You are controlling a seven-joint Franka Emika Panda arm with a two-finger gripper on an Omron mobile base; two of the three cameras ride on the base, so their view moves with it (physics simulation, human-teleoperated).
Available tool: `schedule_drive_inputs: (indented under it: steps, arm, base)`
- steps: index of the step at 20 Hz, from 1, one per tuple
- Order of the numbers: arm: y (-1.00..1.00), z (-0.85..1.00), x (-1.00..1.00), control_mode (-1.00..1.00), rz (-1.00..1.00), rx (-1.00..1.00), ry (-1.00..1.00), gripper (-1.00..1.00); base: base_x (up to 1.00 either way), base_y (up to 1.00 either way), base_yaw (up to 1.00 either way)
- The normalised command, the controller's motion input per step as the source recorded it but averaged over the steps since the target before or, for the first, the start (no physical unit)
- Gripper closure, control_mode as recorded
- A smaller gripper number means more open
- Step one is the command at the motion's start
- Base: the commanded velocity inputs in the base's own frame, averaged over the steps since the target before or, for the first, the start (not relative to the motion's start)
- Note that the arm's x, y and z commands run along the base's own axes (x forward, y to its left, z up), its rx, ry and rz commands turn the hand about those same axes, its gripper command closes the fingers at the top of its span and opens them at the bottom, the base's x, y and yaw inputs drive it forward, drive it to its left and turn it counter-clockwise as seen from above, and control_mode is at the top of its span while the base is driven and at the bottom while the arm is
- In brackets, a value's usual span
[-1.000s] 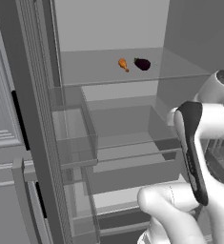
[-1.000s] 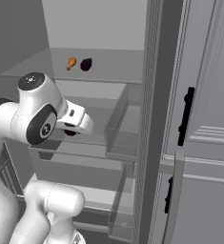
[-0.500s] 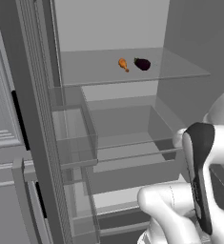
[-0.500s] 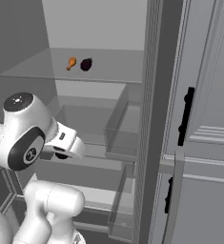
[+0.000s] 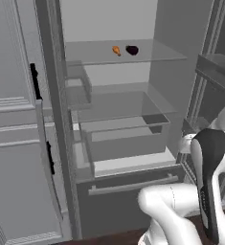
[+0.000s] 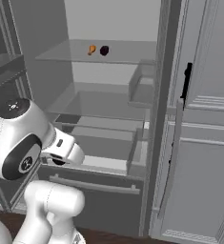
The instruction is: Place one eggplant and one chicken drumstick in each tupperware on the nearby counter, to pack two identical lunches.
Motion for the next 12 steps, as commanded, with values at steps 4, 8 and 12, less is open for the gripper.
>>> schedule_drive_inputs:
  steps: [4,8,12]
  arm:
    - [0.0,0.0,0.0,1.0,0.0,0.0,0.0,1.0]
    - [0.0,0.0,0.0,1.0,0.0,0.0,0.0,1.0]
    - [0.0,0.0,0.0,1.0,0.0,0.0,0.0,1.0]
  base:
    - [-1.0,0.66,0.45]
    - [-1.0,0.66,0.54]
    - [-1.0,0.2,0.4]
